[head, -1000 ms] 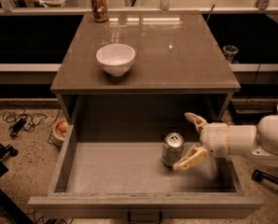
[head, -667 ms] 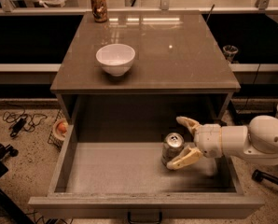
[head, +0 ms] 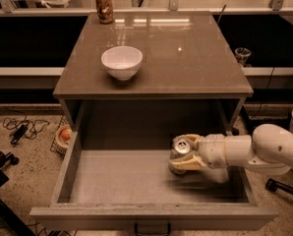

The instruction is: Pick 7up can from top drawer and place on counter

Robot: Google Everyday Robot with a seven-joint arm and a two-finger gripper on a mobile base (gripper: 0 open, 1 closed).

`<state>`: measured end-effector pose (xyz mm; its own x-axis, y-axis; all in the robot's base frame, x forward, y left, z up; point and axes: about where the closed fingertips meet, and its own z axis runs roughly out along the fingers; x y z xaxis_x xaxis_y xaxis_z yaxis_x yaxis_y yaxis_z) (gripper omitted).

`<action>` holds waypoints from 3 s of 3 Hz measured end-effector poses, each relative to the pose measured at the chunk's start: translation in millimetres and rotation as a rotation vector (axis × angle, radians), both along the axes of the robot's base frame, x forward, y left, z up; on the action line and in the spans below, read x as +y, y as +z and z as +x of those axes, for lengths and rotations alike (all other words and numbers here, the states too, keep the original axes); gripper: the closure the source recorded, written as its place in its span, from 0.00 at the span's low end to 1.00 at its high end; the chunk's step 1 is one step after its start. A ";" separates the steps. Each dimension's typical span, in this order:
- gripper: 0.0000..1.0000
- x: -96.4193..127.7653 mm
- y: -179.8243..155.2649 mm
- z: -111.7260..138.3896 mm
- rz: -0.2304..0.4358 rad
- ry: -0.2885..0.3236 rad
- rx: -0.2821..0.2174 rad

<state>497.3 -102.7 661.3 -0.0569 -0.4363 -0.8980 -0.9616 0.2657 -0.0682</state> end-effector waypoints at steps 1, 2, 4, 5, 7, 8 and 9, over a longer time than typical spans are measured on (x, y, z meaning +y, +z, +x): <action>0.78 5.9 4.7 1.8 0.026 -0.009 0.000; 0.99 20.6 50.9 9.9 0.048 -0.025 0.012; 1.00 51.5 223.5 56.1 0.027 -0.114 0.022; 1.00 55.7 275.4 97.0 0.041 -0.192 0.026; 1.00 49.8 316.0 184.9 0.089 -0.333 -0.095; 1.00 49.8 316.0 184.9 0.089 -0.333 -0.095; 1.00 31.5 323.9 242.3 0.110 -0.476 -0.078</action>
Offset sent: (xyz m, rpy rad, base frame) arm 0.0226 0.0341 0.1363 0.0571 0.0322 -0.0770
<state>739.7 -71.2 985.2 -0.1573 -0.2807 -0.9468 -0.7249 0.6839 -0.0823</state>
